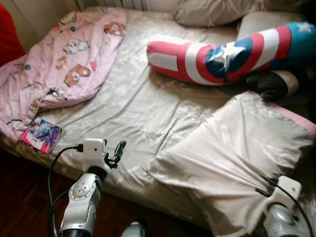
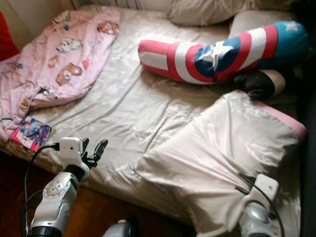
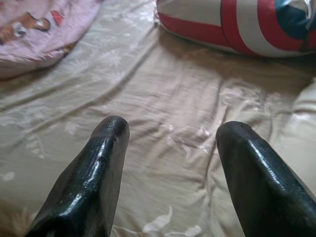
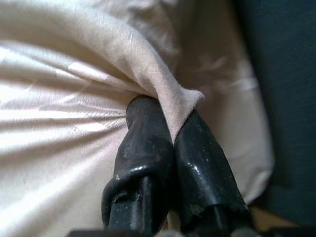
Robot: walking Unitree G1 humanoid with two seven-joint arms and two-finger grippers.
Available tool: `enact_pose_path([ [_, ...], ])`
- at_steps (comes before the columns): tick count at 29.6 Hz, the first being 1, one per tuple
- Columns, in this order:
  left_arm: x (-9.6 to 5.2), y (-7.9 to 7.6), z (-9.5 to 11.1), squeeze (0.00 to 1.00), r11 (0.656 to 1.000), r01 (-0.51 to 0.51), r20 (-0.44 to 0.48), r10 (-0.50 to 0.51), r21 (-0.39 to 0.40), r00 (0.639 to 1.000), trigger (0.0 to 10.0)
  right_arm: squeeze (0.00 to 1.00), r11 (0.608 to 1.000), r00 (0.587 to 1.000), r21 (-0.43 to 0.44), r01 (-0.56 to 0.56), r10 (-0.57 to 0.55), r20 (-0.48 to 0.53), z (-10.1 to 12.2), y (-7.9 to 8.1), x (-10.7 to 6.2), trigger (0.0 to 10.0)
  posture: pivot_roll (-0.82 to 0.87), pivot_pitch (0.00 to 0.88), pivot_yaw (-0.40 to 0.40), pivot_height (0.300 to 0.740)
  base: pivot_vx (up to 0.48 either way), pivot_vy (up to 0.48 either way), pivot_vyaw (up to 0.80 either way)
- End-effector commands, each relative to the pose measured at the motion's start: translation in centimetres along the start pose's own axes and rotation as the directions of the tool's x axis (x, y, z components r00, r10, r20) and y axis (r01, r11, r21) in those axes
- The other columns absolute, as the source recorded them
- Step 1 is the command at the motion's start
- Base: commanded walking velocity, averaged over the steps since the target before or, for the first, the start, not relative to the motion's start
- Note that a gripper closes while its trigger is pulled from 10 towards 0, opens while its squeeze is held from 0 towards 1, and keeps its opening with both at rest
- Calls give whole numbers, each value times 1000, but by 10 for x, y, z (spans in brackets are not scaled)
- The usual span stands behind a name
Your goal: Clean up the room
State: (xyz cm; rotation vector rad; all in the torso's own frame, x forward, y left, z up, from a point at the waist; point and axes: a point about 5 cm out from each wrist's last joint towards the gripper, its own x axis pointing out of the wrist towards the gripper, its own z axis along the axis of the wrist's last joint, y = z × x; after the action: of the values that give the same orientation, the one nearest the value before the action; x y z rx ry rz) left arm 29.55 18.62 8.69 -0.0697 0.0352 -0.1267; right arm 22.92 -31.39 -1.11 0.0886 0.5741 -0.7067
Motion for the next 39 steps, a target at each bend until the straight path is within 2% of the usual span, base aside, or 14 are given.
enact_pose_path([
  [1,-4,8,-4,0,1000,-22,-11,22,6,1000,10000,0,989,987,-8,148,-147,59,14,-35,4,0,66,109,39,740,0,0,0],
  [9,0,6,-5,0,1000,-8,-2,8,5,1000,10000,0,942,936,-34,335,-329,128,31,-80,2,0,50,104,42,740,0,0,0],
  [12,1,5,-5,0,1000,-7,0,7,4,1000,10000,0,929,923,-42,368,-359,138,33,-88,1,0,47,105,42,740,0,0,0],
  [14,2,4,-7,0,1000,-4,2,4,0,1000,10000,0,899,893,-43,435,-425,145,37,-105,-1,0,44,110,43,740,0,0,0],
  [17,1,3,-7,0,1000,-2,1,2,-2,1000,10000,0,869,861,-48,493,-479,172,44,-119,-4,0,39,118,44,740,0,0,0],
  [20,1,3,-8,0,1000,-1,0,1,-1,1000,10000,0,868,860,-53,494,-478,177,45,-120,-4,0,39,118,44,740,0,0,0],
  [26,-1,5,-9,0,1000,-7,4,7,2,1000,10000,0,858,859,-126,498,-468,207,47,-111,-4,0,51,129,41,740,0,0,0],
  [29,-3,6,-11,0,1000,-10,-2,10,4,1000,10000,0,878,883,-143,457,-429,192,43,-98,-2,0,51,133,42,740,0,0,0],
  [30,-3,6,-11,0,1000,-9,-2,9,4,1000,10000,0,886,894,-160,436,-406,190,42,-94,-1,1529,51,132,42,740,0,0,0],
  [31,-4,5,-12,0,1000,-9,-3,9,5,1000,10000,0,894,904,-167,415,-386,183,40,-89,-1,9647,51,132,42,740,0,0,0],
  [32,-4,5,-12,0,1000,-8,-4,8,4,1000,10000,0,900,912,-176,398,-367,184,39,-85,-1,10000,56,132,43,740,0,0,0],
  [35,-6,6,-14,0,1000,-12,-12,12,3,1000,10000,0,892,913,-230,390,-341,224,41,-77,-1,10000,62,134,42,740,0,0,0],
  [38,-7,6,-17,0,1000,-8,-21,8,4,1000,10000,0,894,915,-235,382,-329,235,43,-75,-1,10000,59,134,42,740,0,0,0],
  [39,-9,6,-18,0,1000,-6,-27,6,2,1000,10000,1000,898,917,-242,368,-307,254,47,-72,-1,10000,60,133,40,740,0,0,0],
])
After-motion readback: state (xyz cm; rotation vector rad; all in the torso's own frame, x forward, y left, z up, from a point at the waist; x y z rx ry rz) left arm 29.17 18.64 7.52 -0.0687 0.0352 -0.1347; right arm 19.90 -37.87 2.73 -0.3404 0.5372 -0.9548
